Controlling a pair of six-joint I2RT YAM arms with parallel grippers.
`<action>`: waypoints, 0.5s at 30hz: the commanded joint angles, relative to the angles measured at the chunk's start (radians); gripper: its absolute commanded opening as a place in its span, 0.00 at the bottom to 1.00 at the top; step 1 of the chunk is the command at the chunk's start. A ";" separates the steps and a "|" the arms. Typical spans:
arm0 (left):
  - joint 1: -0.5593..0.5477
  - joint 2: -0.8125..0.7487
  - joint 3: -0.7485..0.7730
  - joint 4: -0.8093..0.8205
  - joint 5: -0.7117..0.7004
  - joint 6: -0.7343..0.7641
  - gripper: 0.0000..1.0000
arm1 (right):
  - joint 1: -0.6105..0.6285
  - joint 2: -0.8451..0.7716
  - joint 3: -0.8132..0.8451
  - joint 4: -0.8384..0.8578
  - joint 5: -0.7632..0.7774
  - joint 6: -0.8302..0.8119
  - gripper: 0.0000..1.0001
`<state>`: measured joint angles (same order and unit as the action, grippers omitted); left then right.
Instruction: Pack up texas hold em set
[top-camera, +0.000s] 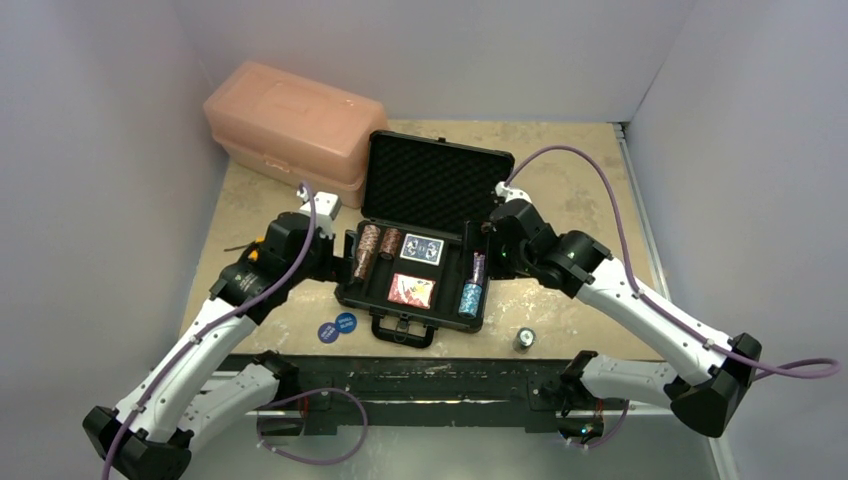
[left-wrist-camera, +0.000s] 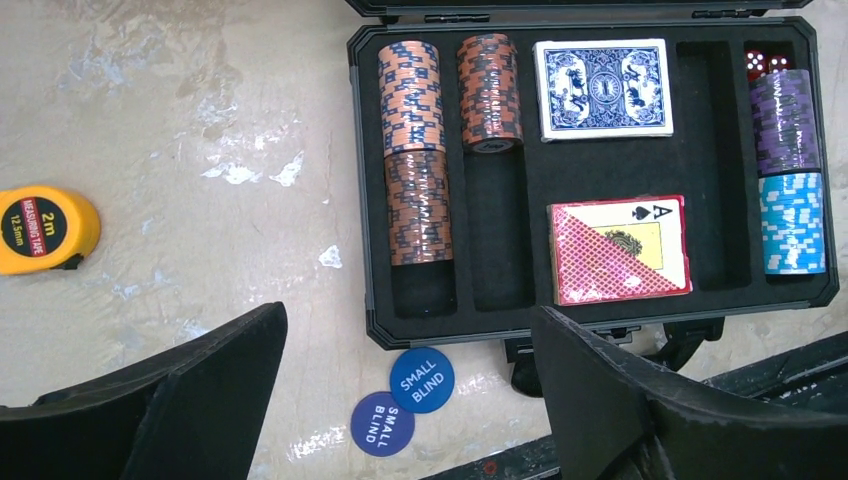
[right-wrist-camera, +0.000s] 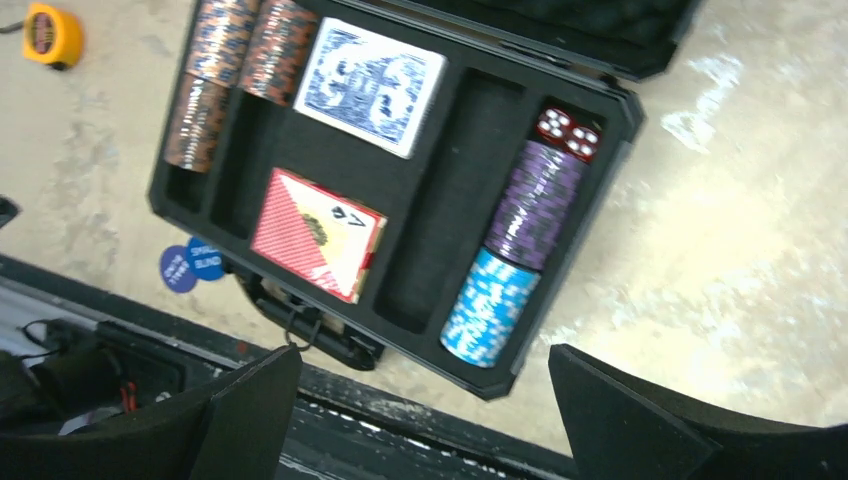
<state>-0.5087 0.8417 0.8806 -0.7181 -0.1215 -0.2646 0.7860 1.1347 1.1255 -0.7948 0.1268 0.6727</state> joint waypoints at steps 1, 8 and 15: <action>0.004 0.005 -0.009 0.052 0.031 0.021 0.94 | -0.003 -0.062 -0.024 -0.121 0.157 0.096 0.99; 0.004 -0.066 -0.033 0.081 0.060 0.024 1.00 | -0.003 -0.154 -0.157 -0.265 0.252 0.248 0.99; 0.004 -0.101 -0.023 0.074 0.058 -0.027 1.00 | -0.002 -0.245 -0.266 -0.349 0.257 0.343 0.99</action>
<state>-0.5087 0.7502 0.8455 -0.6796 -0.0635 -0.2676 0.7849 0.9394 0.9005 -1.0760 0.3336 0.9245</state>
